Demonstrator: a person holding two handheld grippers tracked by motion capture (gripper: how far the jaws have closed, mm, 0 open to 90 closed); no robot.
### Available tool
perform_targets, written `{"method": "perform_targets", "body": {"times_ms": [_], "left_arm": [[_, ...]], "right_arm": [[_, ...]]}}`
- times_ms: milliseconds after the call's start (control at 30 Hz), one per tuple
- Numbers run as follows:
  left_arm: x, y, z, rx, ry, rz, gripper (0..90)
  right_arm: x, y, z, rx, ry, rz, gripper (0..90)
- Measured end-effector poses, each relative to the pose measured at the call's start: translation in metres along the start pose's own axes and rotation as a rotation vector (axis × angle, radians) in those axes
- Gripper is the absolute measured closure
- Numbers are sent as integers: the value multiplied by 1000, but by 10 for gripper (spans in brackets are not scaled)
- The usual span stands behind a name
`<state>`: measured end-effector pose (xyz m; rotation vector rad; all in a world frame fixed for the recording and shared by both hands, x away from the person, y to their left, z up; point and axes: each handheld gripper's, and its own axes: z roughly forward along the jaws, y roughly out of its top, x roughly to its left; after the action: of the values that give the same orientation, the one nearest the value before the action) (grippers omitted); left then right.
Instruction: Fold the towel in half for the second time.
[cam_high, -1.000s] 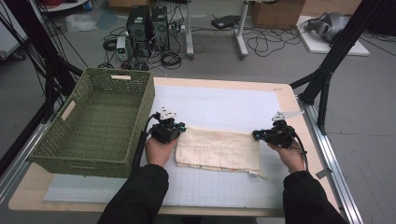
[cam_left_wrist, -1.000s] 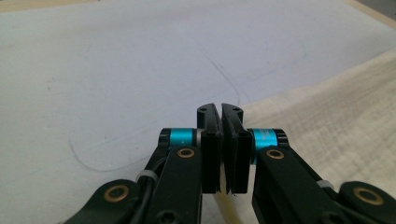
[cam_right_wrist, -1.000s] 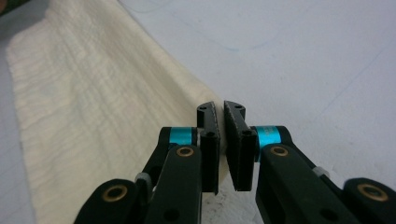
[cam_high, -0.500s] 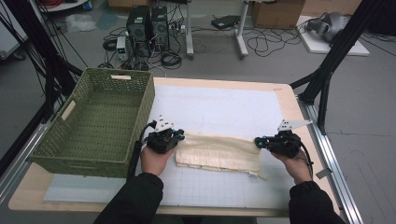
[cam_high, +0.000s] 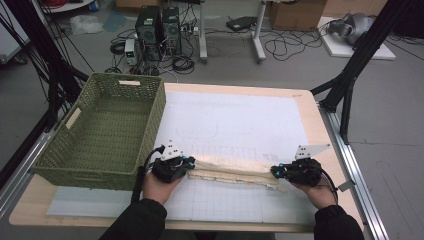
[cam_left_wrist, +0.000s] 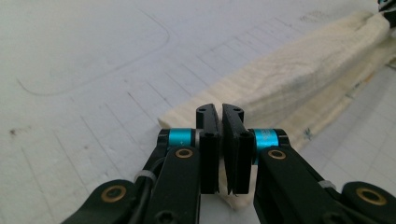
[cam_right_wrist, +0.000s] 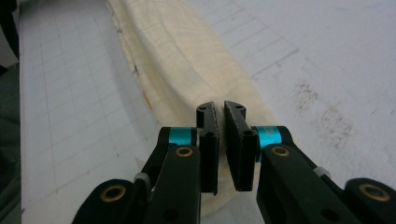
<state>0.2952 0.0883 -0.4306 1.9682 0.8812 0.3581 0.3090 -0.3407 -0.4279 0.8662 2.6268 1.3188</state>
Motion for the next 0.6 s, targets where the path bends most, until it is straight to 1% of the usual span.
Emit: {"method": "perform_targets", "body": {"times_ms": [67,100,133,167,200,233,300,333,367,400,467,500,533,600], "left_arm": [[-4,-4,1,38,3,35,847],[-4,-6,2,49,-4,36,846],[-4,-8,3,52,-10,26,841],[-4,-9,3,57,-13,27,834],[-4,-9,3,59,-15,32,830],[-4,-9,4,61,-19,29,828],[-4,-8,4,63,-21,35,822],[-4,-8,4,66,-22,38,821],[-3,-8,3,65,-21,34,817],[-3,-8,3,67,-21,35,813],[-3,-8,3,71,-21,42,807],[-4,-8,4,71,-20,39,807],[-4,-7,4,71,-20,38,807],[-4,-7,4,73,-22,43,800]], "right_arm": [[0,-4,2,7,11,14,839],[-1,-6,3,13,17,20,835],[-1,-8,5,20,19,29,830],[-2,-9,5,17,24,32,816],[-2,-8,5,13,34,44,778],[-1,-7,3,3,35,52,752],[-1,-4,-1,-21,45,48,707],[0,-1,-4,-31,38,46,673],[1,2,-6,-43,38,51,660],[1,6,-9,-54,46,50,660],[1,12,-11,-74,35,39,659],[1,15,-11,-81,46,43,661],[2,18,-9,-88,50,35,678],[3,21,-4,-80,50,32,730]]}}
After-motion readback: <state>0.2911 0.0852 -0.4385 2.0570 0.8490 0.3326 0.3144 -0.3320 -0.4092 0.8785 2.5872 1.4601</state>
